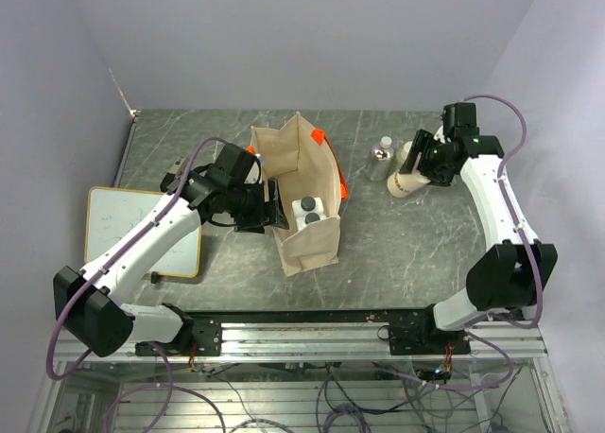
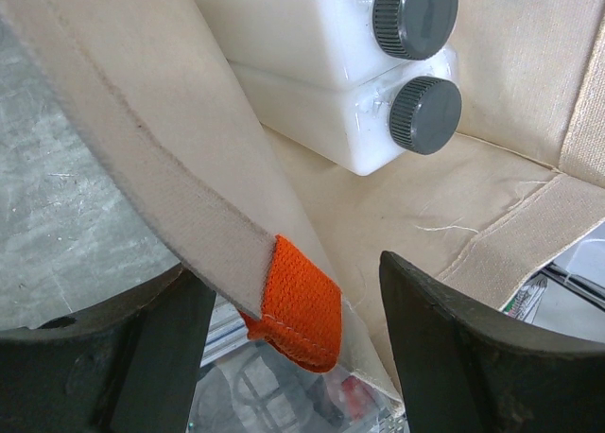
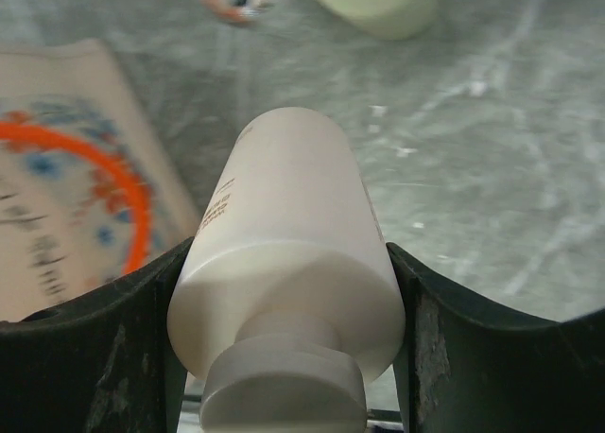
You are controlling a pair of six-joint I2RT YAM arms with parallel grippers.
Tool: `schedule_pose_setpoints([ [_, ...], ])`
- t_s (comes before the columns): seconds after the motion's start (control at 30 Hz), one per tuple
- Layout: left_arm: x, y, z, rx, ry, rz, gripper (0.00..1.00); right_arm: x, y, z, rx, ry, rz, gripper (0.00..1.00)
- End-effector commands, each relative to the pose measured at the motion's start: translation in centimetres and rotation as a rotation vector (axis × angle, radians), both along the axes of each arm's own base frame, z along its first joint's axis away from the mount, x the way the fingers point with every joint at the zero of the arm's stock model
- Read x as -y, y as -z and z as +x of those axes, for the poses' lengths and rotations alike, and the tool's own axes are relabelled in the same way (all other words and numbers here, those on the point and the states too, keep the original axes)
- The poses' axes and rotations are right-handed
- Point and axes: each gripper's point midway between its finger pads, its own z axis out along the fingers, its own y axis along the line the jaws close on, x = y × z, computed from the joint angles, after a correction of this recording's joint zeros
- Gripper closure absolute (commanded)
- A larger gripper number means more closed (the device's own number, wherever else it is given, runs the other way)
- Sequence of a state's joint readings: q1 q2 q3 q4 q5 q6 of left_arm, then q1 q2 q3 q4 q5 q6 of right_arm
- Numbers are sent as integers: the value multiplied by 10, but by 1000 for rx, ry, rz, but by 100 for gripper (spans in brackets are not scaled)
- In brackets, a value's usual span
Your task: Take the personal care products out of the canvas bag
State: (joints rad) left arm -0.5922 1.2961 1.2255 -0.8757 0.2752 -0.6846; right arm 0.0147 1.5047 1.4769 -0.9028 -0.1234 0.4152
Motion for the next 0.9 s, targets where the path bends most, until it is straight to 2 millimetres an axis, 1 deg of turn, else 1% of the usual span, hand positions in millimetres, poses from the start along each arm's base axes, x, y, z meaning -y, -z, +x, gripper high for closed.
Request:
schedule_pose_setpoints([
  [0.0, 5, -3, 4, 21, 20, -21, 21, 46, 1, 18, 28, 75, -238, 100],
  [0.13, 7, -5, 4, 16, 42, -23, 21, 67, 17, 27, 5, 119, -247, 100],
  [0.2, 6, -5, 2, 12, 62, -10, 21, 85, 25, 30, -5, 166, -246, 100],
  [0.3, 2, -7, 3, 20, 87, 24, 21, 104, 32, 38, -1, 219, -208, 100],
  [0.37, 0, -7, 3, 26, 102, 42, 21, 111, 36, 46, 10, 248, -159, 100],
  [0.5, -1, -7, 6, 32, 125, 66, 21, 114, 45, 70, 24, 263, -49, 100],
  [0.67, -1, -7, 9, 39, 138, 80, 21, 126, 52, 96, 35, 299, -52, 100],
  [0.77, -2, -8, 11, 45, 141, 90, 21, 126, 65, 109, 18, 283, -43, 100],
  [0.87, -2, -8, 11, 45, 141, 91, 21, 126, 76, 116, -11, 269, -37, 100],
])
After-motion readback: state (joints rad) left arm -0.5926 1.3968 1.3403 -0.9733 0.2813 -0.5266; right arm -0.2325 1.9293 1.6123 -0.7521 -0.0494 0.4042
